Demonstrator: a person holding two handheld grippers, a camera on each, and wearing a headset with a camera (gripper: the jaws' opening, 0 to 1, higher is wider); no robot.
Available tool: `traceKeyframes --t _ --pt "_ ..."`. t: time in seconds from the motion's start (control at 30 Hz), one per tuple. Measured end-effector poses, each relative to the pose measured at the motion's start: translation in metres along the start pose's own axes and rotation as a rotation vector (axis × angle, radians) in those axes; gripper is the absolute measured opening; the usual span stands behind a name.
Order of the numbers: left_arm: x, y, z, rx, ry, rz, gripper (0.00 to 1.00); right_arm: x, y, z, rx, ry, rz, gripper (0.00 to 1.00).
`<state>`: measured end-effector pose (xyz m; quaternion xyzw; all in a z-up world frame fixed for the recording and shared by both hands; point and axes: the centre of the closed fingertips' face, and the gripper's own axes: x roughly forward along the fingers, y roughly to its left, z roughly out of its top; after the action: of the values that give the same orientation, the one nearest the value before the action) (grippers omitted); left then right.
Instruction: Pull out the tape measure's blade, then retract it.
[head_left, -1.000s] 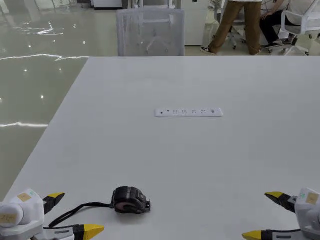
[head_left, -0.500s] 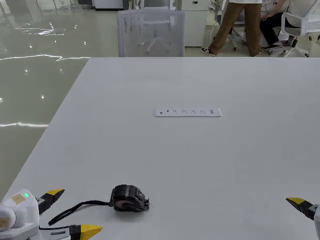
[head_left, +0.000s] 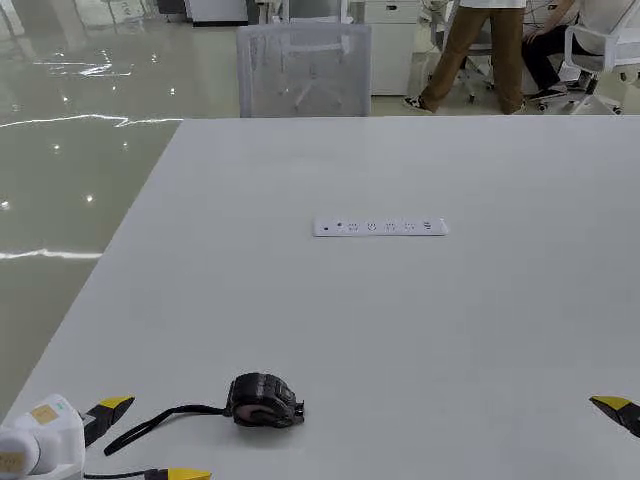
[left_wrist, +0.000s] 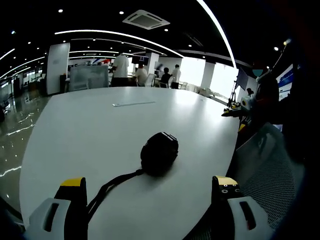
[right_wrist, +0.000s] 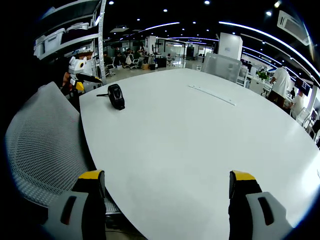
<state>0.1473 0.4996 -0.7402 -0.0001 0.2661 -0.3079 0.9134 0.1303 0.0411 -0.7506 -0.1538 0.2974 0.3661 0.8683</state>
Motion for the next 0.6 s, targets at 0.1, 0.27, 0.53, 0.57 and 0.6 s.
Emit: traceKeyframes --t 0.1,0.27,0.53,0.57,0.6 --pt "0.000 0.001 0.003 0.000 -0.005 0.004 1.00 0.001 -0.001 -0.004 -0.009 0.005 0.004 1.00" --pt "0.001 -0.002 0.009 0.011 -0.006 -0.006 1.00 0.000 0.001 -0.004 -0.002 0.000 0.003 1.00" --pt "0.004 -0.003 0.010 0.013 -0.002 -0.007 1.00 -0.002 0.004 -0.005 0.002 -0.002 0.001 1.00" --pt "0.005 -0.003 0.010 0.014 -0.003 -0.007 1.00 -0.002 0.004 -0.005 0.004 -0.001 0.001 1.00" --pt "0.005 -0.003 0.010 0.014 -0.003 -0.009 1.00 -0.002 0.004 -0.005 0.005 -0.001 0.001 1.00"
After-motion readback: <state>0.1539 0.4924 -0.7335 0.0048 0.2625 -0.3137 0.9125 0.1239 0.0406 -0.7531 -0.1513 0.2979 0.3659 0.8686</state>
